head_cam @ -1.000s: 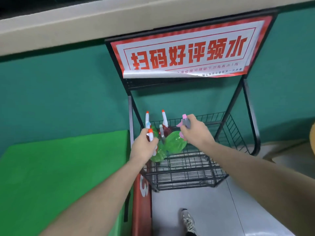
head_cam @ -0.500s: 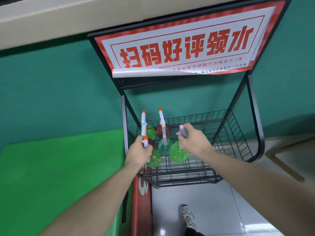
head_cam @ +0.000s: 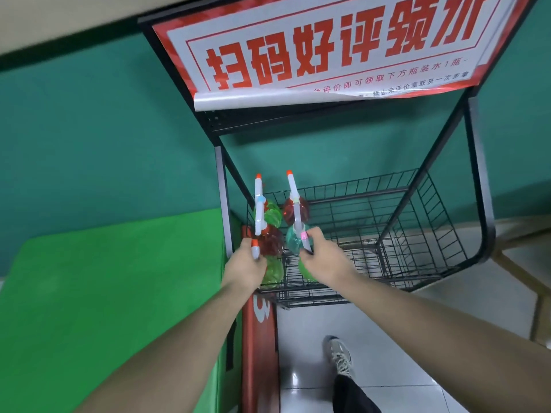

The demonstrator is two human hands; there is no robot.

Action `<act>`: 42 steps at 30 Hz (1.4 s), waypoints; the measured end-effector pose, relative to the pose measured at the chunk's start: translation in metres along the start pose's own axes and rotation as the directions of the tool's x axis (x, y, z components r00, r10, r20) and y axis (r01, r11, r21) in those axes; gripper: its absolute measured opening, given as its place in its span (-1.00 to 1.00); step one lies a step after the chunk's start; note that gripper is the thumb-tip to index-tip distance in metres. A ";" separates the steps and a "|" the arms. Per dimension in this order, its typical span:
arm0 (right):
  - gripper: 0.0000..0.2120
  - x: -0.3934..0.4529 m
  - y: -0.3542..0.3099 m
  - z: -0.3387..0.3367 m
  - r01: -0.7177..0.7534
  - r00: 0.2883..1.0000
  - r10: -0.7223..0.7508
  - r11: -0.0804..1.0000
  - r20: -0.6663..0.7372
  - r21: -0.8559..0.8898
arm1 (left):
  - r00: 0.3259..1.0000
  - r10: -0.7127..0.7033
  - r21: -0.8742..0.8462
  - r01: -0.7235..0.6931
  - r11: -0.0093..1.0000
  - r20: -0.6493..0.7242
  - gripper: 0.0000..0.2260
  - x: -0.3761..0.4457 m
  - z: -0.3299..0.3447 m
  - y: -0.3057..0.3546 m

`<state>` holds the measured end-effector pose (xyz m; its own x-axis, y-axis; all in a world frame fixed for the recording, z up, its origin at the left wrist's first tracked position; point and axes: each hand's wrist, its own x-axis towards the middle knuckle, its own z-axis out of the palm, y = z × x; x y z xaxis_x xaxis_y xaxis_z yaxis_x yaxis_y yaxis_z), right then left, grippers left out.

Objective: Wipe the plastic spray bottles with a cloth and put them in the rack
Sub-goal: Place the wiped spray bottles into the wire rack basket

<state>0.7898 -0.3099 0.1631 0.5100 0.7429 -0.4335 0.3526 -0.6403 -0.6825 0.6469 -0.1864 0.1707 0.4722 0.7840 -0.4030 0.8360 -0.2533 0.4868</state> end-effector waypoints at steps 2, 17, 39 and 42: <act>-0.74 0.001 0.002 0.009 -0.005 1.000 0.005 1.000 0.030 0.008 | 1.000 -0.009 0.011 0.009 1.000 0.007 -0.90 0.001 0.003 -0.001; -0.70 0.008 -0.013 0.027 -0.029 0.999 0.027 0.998 0.037 0.052 | 0.999 -0.039 0.163 0.034 0.986 0.024 -0.64 0.015 0.013 0.006; -0.51 0.011 -0.011 0.023 -0.090 0.994 0.089 0.996 0.057 0.015 | 0.996 -0.075 0.102 0.069 0.992 0.050 -0.52 0.006 0.005 0.011; -0.52 0.015 -0.009 0.014 -0.102 0.995 0.101 0.995 0.020 0.023 | 0.999 -0.024 0.150 0.016 0.989 0.049 -0.44 0.003 0.004 0.013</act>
<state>0.7835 -0.2902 0.1549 0.5271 0.6782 -0.5121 0.2811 -0.7078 -0.6481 0.6605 -0.1892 0.1731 0.4651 0.7613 -0.4518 0.8761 -0.3224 0.3586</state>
